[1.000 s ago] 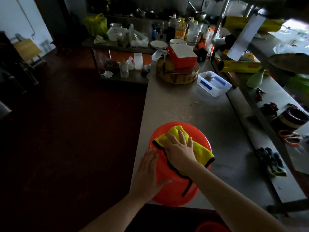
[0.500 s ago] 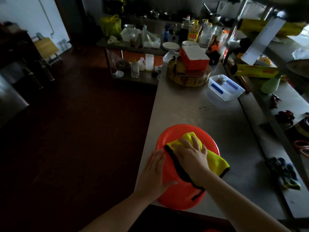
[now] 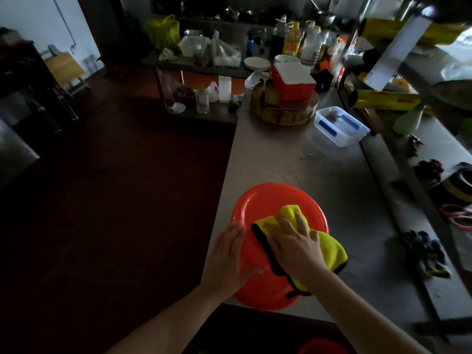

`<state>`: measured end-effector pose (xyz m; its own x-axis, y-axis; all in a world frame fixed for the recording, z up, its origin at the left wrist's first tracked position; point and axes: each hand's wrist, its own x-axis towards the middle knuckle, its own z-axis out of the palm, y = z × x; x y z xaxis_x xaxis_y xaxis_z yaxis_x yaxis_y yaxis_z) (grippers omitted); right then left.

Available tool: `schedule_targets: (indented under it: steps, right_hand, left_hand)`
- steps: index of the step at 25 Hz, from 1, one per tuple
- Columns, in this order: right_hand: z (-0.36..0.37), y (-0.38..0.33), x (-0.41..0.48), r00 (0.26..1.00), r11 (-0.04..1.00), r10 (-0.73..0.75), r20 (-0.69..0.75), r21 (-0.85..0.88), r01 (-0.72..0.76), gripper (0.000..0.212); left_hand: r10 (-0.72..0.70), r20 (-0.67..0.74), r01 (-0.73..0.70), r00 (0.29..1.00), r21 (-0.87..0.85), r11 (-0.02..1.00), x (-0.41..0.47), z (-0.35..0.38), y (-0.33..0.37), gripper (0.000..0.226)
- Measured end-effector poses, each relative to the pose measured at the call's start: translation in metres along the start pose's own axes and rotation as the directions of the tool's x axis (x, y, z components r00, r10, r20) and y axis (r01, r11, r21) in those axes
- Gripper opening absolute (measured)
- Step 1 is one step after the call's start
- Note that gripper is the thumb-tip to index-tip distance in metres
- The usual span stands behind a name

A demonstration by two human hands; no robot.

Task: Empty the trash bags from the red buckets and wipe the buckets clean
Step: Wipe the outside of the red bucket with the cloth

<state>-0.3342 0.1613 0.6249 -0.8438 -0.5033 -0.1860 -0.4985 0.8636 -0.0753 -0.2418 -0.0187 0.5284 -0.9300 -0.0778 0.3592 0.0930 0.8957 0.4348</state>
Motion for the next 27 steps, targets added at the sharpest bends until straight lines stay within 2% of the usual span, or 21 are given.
schedule_targets:
  steps: [4, 9, 15, 22, 25, 27]
  right_hand:
    - [0.0, 0.001, -0.023, 1.0, 0.999, -0.019, 0.025, -0.04, 0.02, 0.072]
    - [-0.012, 0.003, 0.032, 1.0, 0.999, 0.016, -0.011, -0.043, -0.016, 0.047]
    - [-0.021, 0.0, 0.09, 0.994, 0.994, 0.108, -0.025, 0.008, -0.108, 0.046]
    - [0.0, 0.009, -0.012, 0.998, 0.998, 0.058, -0.011, -0.004, -0.058, 0.053]
    - [0.004, 0.011, -0.034, 0.998, 0.999, 0.044, -0.036, 0.008, -0.044, 0.064]
    - [0.003, 0.011, -0.023, 0.998, 0.998, 0.055, -0.027, 0.012, -0.055, 0.056]
  left_hand:
    - [-0.016, 0.042, 0.014, 0.999, 0.043, 0.999, 0.0, -0.006, 0.004, 0.1]
    - [-0.025, 0.068, 0.021, 0.997, 0.06, 0.998, 0.003, -0.008, 0.004, 0.103]
    - [0.002, 0.014, -0.003, 1.0, 0.084, 0.996, 0.003, -0.009, 0.005, 0.102]
    - [-0.02, 0.06, 0.012, 0.998, 0.123, 0.992, 0.001, -0.006, 0.006, 0.103]
    - [-0.014, 0.064, 0.007, 0.998, 0.109, 0.994, -0.001, -0.007, 0.005, 0.101]
    - [-0.025, 0.064, 0.018, 0.998, 0.1, 0.995, 0.0, -0.008, 0.005, 0.102]
